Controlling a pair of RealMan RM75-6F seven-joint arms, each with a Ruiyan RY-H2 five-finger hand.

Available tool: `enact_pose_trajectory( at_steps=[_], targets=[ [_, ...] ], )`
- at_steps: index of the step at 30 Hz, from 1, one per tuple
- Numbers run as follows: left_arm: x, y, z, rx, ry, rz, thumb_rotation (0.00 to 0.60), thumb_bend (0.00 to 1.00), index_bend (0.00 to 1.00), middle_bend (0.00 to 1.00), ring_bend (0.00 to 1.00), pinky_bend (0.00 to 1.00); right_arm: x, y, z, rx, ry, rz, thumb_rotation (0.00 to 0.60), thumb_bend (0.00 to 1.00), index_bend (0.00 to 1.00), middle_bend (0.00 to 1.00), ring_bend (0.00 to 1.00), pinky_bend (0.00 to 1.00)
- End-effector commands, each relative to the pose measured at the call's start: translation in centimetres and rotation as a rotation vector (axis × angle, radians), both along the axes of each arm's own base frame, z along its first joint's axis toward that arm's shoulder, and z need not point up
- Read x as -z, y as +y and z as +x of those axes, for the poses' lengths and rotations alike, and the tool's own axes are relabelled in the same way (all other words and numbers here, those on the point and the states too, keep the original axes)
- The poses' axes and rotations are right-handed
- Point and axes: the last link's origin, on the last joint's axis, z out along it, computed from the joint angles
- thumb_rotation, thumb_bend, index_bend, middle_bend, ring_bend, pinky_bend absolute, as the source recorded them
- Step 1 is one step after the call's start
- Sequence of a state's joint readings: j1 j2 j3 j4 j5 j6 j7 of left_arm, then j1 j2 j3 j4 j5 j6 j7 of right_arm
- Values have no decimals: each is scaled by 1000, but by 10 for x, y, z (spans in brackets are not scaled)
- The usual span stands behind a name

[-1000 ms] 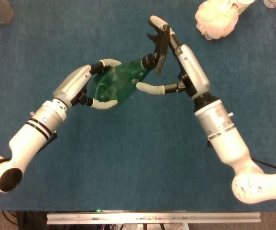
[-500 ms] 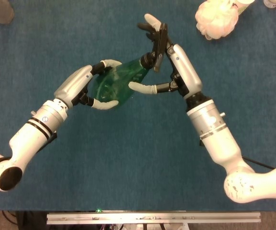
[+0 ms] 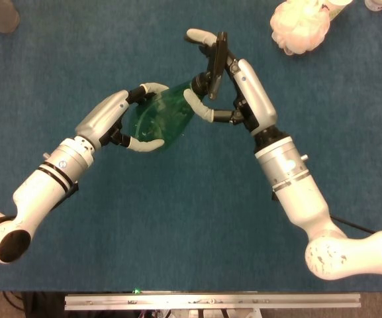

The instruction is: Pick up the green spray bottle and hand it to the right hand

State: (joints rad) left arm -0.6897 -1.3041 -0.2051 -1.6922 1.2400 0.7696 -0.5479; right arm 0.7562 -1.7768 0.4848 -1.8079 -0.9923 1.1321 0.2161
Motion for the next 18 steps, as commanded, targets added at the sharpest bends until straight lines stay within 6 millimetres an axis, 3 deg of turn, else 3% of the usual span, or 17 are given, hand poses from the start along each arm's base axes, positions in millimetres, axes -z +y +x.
enact_pose_trajectory(
  at_steps=[1, 18],
  targets=[
    [0, 0, 0, 0, 0, 0, 600, 223, 328, 252, 206, 491, 0, 0, 0, 1, 0, -1, 600, 367, 217, 185, 69, 48],
    [0, 1, 0, 0, -7, -9, 600, 223, 324, 250, 205, 491, -1, -3, 0, 9, -9, -2, 600, 405, 300, 185, 69, 49]
  ],
)
